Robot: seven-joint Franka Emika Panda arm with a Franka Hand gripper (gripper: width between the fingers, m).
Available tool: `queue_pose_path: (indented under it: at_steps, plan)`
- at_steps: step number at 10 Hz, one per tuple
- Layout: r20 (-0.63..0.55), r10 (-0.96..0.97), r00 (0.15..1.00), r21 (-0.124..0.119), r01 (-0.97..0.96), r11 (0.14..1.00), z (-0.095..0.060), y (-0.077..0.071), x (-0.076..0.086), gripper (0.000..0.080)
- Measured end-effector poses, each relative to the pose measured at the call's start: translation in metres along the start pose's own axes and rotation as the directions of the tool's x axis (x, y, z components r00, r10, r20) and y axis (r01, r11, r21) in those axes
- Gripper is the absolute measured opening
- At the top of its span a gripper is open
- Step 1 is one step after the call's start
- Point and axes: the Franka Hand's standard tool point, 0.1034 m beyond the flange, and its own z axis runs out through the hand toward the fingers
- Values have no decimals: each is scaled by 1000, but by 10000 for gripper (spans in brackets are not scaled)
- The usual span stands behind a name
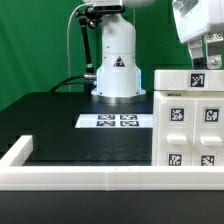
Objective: Assemble cabinet
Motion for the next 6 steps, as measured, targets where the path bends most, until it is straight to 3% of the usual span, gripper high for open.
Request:
queue_pose_path:
  at_steps: [3,4,6]
  plan:
    - [0,-60,998,-1,60,998,1,0,-1,796]
    - [4,-144,990,-14,144,989,0,1,-4,796]
    - [12,-341,940,-11,341,940,-3,-2,-7,796]
